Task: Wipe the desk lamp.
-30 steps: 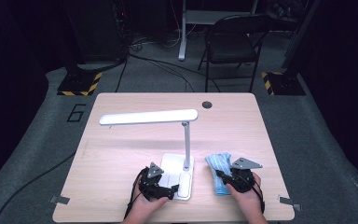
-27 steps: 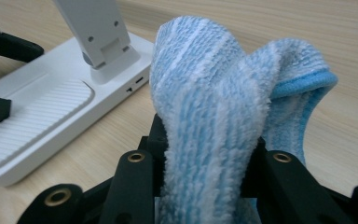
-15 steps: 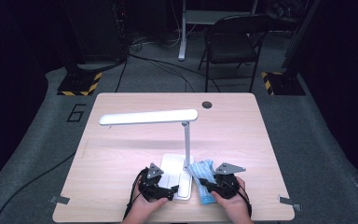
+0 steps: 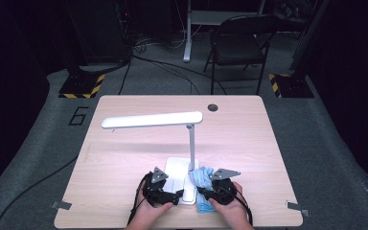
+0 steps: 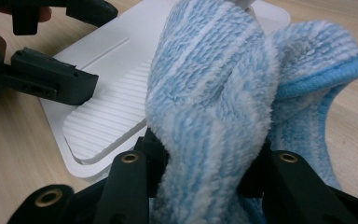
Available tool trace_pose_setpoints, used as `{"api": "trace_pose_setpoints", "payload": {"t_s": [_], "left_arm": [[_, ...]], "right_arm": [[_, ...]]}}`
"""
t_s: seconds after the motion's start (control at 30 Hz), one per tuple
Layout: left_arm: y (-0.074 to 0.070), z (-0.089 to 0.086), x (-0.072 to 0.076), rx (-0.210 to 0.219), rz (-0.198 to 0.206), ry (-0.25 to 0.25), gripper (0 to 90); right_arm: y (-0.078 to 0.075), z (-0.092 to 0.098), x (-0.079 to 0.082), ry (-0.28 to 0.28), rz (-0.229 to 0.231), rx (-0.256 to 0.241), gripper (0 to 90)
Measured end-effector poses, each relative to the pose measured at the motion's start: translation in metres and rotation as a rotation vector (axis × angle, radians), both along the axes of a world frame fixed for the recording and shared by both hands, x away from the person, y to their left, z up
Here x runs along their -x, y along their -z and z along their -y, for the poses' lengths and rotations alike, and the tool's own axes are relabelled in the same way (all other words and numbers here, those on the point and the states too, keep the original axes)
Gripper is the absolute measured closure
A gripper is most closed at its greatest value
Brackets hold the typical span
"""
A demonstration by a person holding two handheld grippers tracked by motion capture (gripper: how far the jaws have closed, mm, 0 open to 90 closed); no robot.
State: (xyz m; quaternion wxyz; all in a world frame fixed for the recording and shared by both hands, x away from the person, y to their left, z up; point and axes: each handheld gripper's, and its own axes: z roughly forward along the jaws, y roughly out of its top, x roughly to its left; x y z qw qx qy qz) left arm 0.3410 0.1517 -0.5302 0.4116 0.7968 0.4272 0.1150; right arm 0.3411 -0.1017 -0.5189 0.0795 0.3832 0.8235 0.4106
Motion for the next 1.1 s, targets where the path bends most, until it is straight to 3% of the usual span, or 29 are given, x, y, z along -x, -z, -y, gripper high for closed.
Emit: {"api": "trace_pose_setpoints", "payload": {"t_s": [0.67,0.97,1.1], "left_arm": [[0.0,-0.009,-0.02,-0.001,0.004,-0.087,0.0],[0.0,-0.009,-0.02,0.002,0.004,-0.092,0.0],[0.0,-0.009,-0.02,0.001,0.005,-0.093,0.0]], "right_arm": [[0.004,-0.016,-0.027,0.073,0.005,-0.041,62.3],[0.006,-0.016,-0.024,0.091,0.042,-0.058,60.9],[0.004,-0.016,-0.022,0.092,0.081,-0.017,63.1]]}}
